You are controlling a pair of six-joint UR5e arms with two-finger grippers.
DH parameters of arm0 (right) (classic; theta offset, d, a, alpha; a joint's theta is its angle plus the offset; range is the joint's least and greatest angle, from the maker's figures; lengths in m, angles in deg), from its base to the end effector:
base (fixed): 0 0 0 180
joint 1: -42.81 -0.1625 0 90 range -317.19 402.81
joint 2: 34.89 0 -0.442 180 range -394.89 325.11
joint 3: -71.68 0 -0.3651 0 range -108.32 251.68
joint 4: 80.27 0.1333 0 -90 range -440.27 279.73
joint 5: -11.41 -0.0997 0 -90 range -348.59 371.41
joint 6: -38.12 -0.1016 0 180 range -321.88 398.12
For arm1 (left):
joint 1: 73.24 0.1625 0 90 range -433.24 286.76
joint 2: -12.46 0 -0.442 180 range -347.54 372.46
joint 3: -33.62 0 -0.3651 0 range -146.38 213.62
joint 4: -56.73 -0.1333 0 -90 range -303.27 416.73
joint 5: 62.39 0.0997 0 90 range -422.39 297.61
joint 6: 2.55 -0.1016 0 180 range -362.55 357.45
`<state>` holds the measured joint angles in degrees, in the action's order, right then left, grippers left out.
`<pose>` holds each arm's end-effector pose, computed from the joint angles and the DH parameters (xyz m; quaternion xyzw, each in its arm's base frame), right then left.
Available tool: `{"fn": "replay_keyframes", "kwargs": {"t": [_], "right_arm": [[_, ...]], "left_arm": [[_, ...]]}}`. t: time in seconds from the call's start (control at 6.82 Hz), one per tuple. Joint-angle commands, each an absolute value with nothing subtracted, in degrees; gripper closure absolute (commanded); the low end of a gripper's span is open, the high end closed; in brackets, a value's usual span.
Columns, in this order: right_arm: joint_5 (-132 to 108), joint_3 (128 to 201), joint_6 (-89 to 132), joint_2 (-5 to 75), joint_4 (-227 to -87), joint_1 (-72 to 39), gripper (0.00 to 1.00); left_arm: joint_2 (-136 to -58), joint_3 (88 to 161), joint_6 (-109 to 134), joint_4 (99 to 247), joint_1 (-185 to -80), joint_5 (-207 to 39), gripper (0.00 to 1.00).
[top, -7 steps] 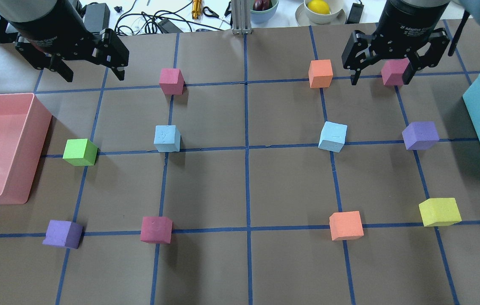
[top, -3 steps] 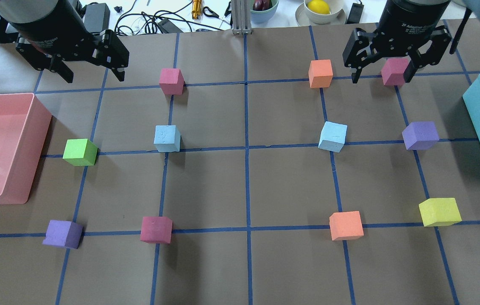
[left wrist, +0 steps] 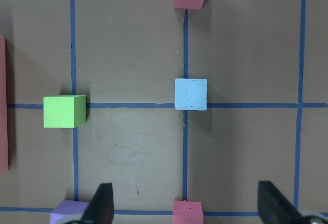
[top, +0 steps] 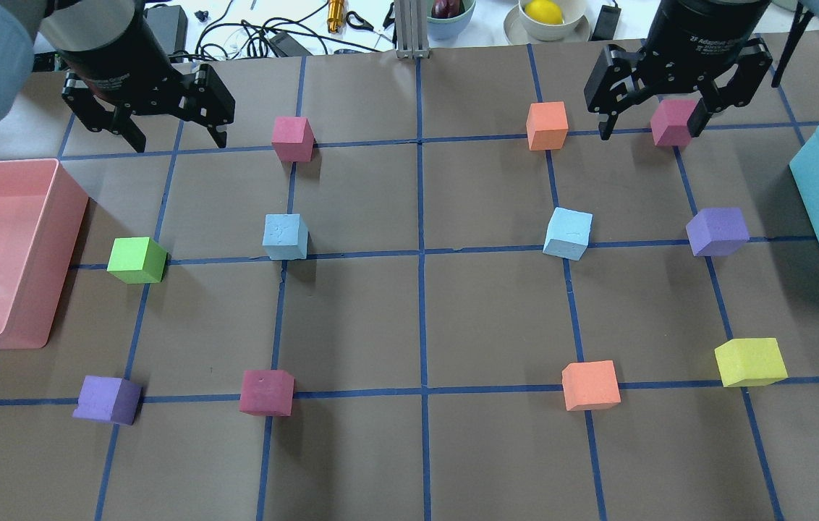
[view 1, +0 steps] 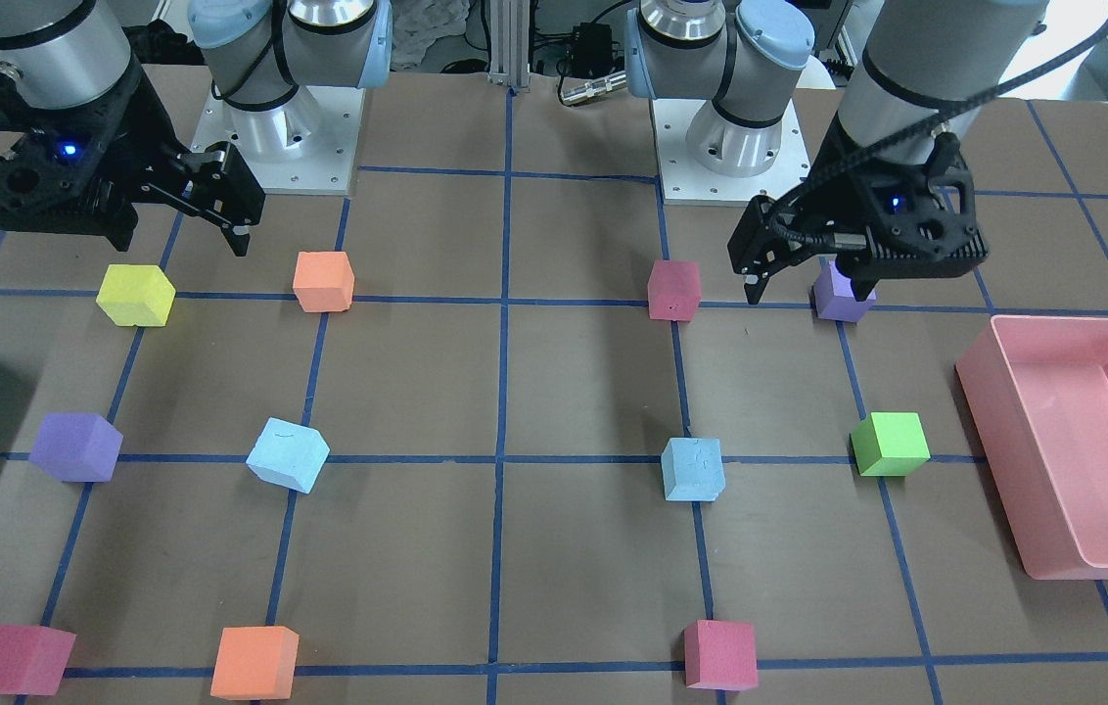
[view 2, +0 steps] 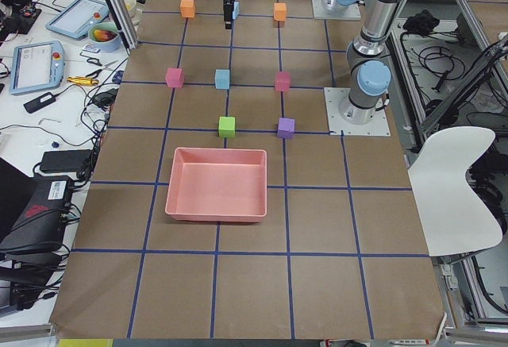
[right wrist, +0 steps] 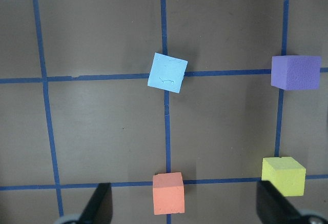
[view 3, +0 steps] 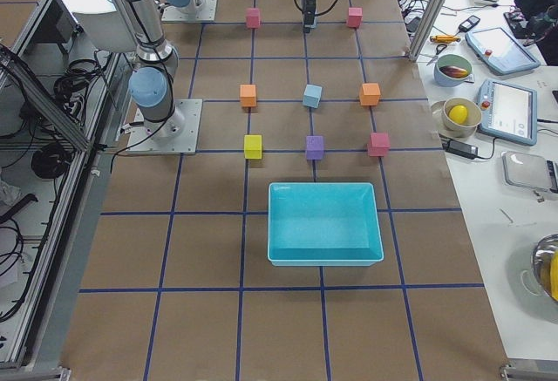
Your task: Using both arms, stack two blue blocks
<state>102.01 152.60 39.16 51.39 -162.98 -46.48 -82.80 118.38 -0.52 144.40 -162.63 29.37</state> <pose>0.1262 -0.4900 0.5328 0.0030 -0.9998 -0.0169 0.0050 -0.1247 -0.5107 0.5051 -0.0233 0.9994 -0.0203 0.0151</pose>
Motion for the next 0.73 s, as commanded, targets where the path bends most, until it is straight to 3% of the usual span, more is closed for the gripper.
{"fn": "replay_keyframes", "kwargs": {"t": [0.0, 0.29, 0.59], "right_arm": [[102.0, 153.2, 41.8, 50.9, -163.8, -46.5, 0.0], [102.9, 153.5, 41.1, 46.0, -165.7, -46.0, 0.0], [102.9, 153.8, 34.0, 37.1, -177.8, -45.5, 0.0]], "left_arm": [[-87.3, 119.7, 1.3, 140.2, -162.9, 29.3, 0.0], [-90.6, 127.8, 1.2, 126.4, -163.1, 29.2, 0.0], [-93.7, 132.7, 1.2, 118.3, -163.2, 29.1, 0.0]]}}
